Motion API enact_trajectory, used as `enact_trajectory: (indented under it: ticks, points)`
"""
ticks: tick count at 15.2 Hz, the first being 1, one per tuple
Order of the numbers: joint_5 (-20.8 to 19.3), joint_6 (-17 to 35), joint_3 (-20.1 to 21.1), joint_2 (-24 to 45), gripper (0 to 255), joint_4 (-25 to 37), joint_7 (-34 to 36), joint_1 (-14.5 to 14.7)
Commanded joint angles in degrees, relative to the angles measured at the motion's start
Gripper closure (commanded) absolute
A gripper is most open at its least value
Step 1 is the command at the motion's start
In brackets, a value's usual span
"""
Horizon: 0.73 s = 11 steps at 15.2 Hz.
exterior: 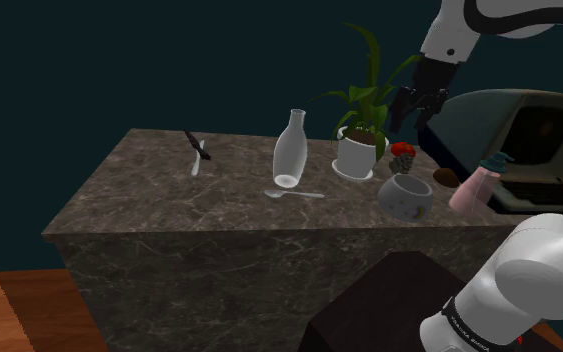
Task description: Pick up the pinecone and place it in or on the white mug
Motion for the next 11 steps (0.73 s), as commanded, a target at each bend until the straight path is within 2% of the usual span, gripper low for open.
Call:
enact_trajectory:
  ticks: [1, 6, 11]
  points:
    - [0.00, 0.00, 0.00, 0.00, 0, 0.00, 0.00, 0.00]
    - [-0.55, 2.46, -8.54, 4.60, 0, 2.17, -7.80, -1.51]
    - [0.53, 4.46, -17.09, 11.37, 0, 6.18, -16.00, -2.12]
